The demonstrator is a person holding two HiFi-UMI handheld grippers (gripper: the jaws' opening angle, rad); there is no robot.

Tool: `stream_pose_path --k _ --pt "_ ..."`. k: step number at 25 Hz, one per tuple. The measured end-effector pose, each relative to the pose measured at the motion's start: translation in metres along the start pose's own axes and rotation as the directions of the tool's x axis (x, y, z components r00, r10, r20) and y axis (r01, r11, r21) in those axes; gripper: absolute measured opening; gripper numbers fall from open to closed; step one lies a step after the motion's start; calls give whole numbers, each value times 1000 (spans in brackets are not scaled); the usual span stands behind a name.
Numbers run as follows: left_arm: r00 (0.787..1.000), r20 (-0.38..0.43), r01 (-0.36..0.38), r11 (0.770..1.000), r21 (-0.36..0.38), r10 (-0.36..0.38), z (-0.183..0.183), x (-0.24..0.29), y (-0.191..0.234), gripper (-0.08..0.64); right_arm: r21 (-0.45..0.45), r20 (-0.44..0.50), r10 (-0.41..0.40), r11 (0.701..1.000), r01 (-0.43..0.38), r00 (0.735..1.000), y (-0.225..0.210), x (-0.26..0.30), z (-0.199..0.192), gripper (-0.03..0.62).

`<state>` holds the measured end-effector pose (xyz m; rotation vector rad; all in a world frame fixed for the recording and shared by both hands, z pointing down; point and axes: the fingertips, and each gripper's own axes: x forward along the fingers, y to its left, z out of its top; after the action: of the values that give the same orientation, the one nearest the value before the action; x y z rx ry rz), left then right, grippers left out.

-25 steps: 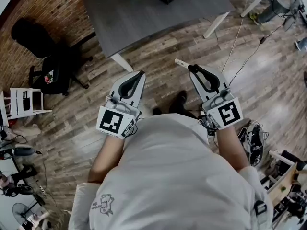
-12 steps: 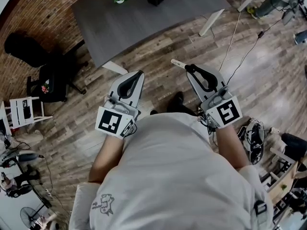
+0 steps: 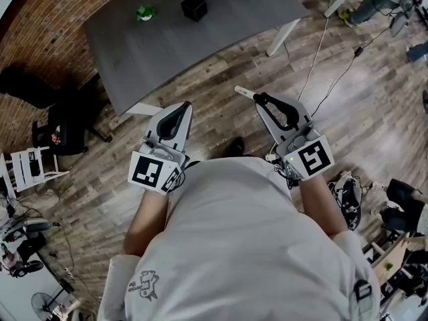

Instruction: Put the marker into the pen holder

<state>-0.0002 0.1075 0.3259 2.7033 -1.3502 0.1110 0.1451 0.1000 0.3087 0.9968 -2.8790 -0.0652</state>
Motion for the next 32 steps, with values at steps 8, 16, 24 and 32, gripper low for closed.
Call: stream_pose_path --k 8,16,24,32 --pt "999 -21 -24 1000 -6 24 -2 40 0 11 17 -8 20 1000 -20 1000 -43 4 -11 78" --pt "1000 -22 1 1000 -30 -2 -6 60 26 11 6 -22 10 1000 -10 1000 -57 34 -16 77" --pt "997 5 72 997 -21 -72 9 78 76 11 -9 -32 -12 1000 12 999 -66 96 -5 77" --pt "998 20 59 996 -74 -58 11 63 151 11 -21 -37 -23 1000 22 999 -57 165 9 77"
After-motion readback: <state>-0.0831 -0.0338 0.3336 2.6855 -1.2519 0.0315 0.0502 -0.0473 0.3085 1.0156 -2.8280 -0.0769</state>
